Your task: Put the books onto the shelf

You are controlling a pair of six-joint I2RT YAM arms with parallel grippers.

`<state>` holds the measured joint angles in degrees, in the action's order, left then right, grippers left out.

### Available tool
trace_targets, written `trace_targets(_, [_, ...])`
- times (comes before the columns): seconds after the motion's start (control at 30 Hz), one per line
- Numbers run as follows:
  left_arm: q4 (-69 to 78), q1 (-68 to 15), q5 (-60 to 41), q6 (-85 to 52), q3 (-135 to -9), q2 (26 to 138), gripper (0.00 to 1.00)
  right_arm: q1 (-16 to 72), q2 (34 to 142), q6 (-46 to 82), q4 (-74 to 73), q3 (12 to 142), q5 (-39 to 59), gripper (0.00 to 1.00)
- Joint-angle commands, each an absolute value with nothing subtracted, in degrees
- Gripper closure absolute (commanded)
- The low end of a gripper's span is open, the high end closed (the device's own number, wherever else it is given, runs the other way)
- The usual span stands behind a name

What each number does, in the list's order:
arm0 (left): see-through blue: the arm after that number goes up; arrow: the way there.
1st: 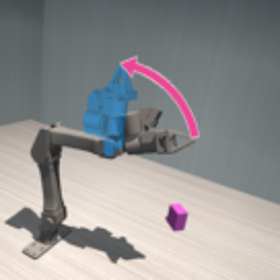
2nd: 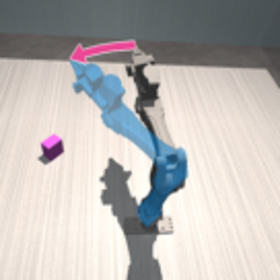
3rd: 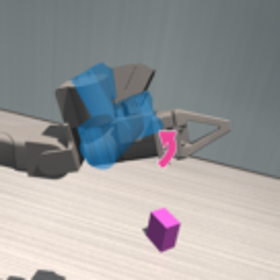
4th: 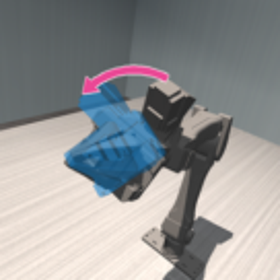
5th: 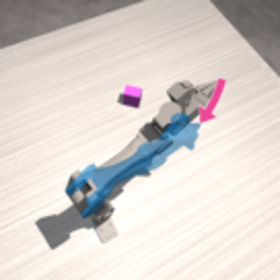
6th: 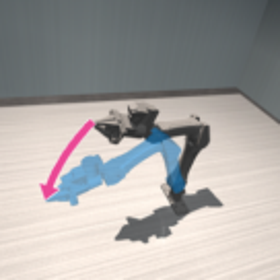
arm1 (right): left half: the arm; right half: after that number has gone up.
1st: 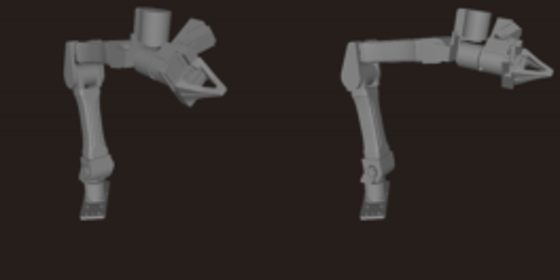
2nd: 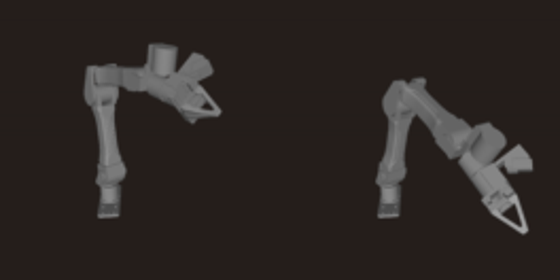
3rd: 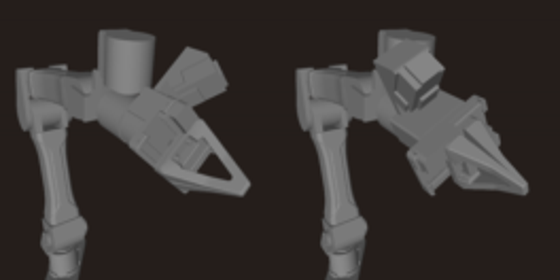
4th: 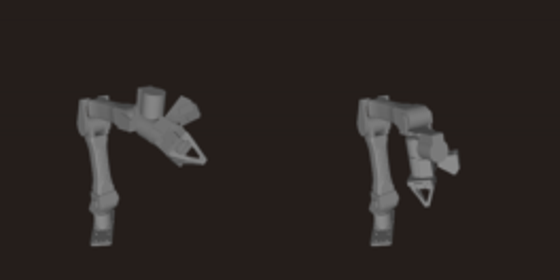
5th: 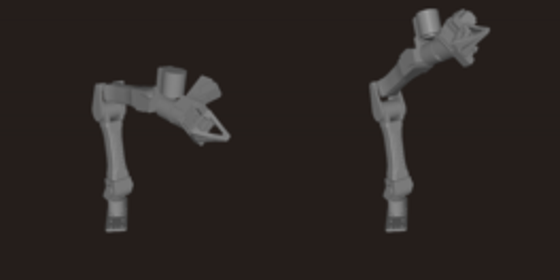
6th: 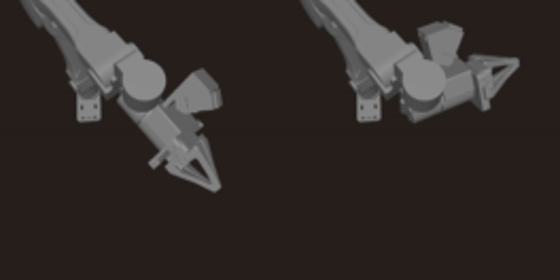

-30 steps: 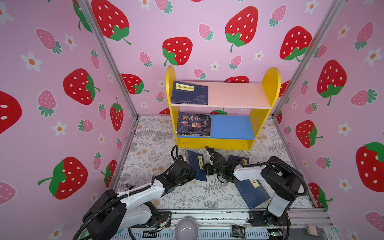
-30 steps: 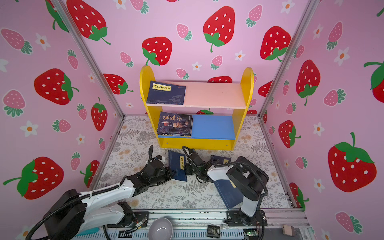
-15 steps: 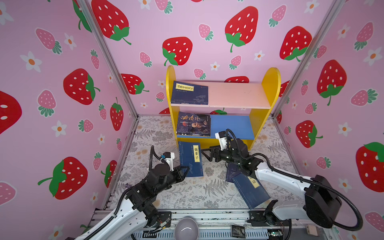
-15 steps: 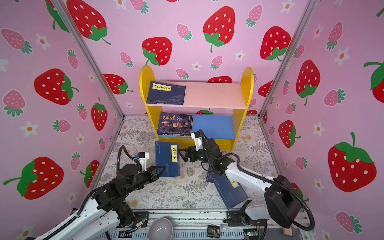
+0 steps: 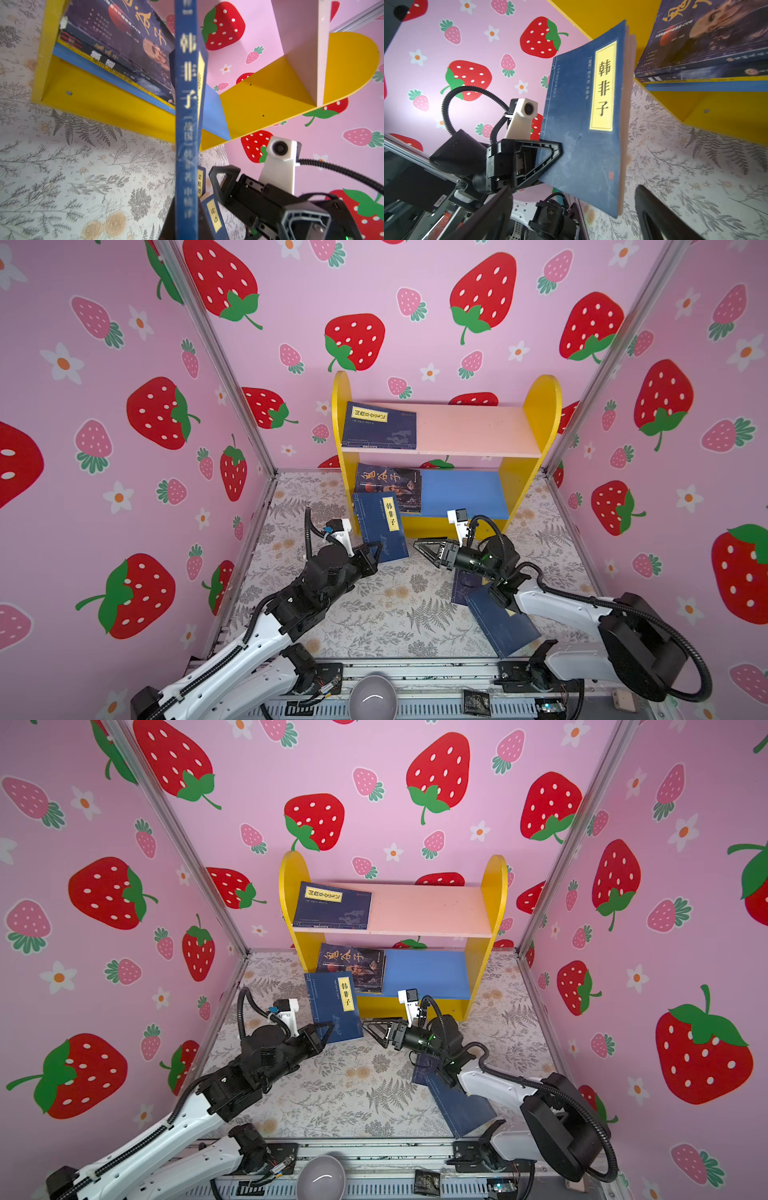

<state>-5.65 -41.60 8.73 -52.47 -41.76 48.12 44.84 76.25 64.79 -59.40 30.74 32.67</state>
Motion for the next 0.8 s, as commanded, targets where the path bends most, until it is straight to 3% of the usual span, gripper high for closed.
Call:
trace_targets(0.0, [4.57, -41.32, 13.88, -52.69, -48.09, 50.69, 1.0, 45.82, 78.76, 75.71, -75.99, 29.8, 34.33, 0.07])
trace_targets(0.37, [12.32, -41.1, 18.8, -52.6, -50.09, 53.56, 1.0, 48.95, 89.64, 83.94, -83.08, 35.74, 33.23, 0.1])
trace_targets(0.53, [14.1, -40.94, 17.18, -53.84, -50.34, 55.08, 1.0, 49.27, 93.5, 87.87, -90.13, 38.2, 31.27, 0.11])
trace_targets(0.77, [16.41, -40.87, 14.14, -57.17, -49.86, 56.81, 1.0, 49.48, 94.83, 85.97, -89.23, 41.7, 26.94, 0.12])
